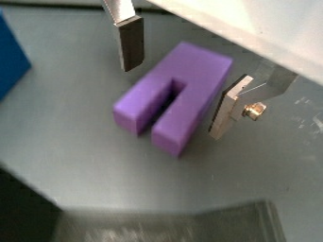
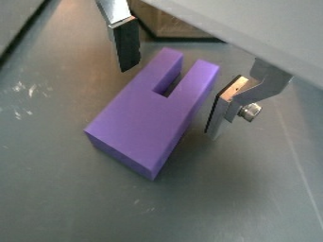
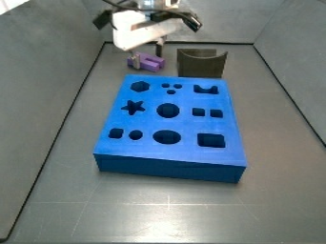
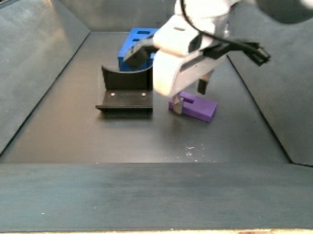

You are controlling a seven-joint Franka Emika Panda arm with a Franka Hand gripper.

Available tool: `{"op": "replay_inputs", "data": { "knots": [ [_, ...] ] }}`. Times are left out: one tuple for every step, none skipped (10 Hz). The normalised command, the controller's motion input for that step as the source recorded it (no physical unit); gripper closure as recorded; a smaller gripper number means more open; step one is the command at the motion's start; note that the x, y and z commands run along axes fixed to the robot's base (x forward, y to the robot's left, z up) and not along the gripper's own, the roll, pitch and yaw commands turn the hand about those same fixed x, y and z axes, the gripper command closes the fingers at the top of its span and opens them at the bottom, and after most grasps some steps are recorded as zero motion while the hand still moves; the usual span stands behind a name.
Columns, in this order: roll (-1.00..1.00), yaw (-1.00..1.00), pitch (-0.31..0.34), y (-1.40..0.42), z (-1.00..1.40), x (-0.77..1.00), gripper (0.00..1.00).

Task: Pick up the double-square object. Move up. Rotate the double-square object. Place the double-square object on the fixture. Regrasp the double-square object. Move to above the board. Insert the double-square object.
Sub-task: Pick up the double-square object.

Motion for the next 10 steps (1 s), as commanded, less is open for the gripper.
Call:
{"op": "replay_inputs", "data": {
  "knots": [
    [0.0,0.15,-0.1,0.0,-0.39,0.0,0.0],
    [0.0,0.0,-0.134,0.0,0.0,-0.07,0.0],
    [0.0,0.0,0.0,0.0,0.0,0.0,1.0],
    [0.0,0.0,-0.009,0.0,0.0,0.0,1.0],
    [0.0,0.0,0.0,0.0,0.0,0.0,1.0],
    [0.0,0.0,0.0,0.0,0.0,0.0,1.0],
    [0.0,0.0,0.0,0.0,0.0,0.0,1.0],
    [0.0,0.0,0.0,0.0,0.0,0.0,1.0],
    [0.0,0.0,0.0,0.0,0.0,0.0,1.0],
    [0.0,0.0,0.0,0.0,0.0,0.0,1.0]
  ]
}}
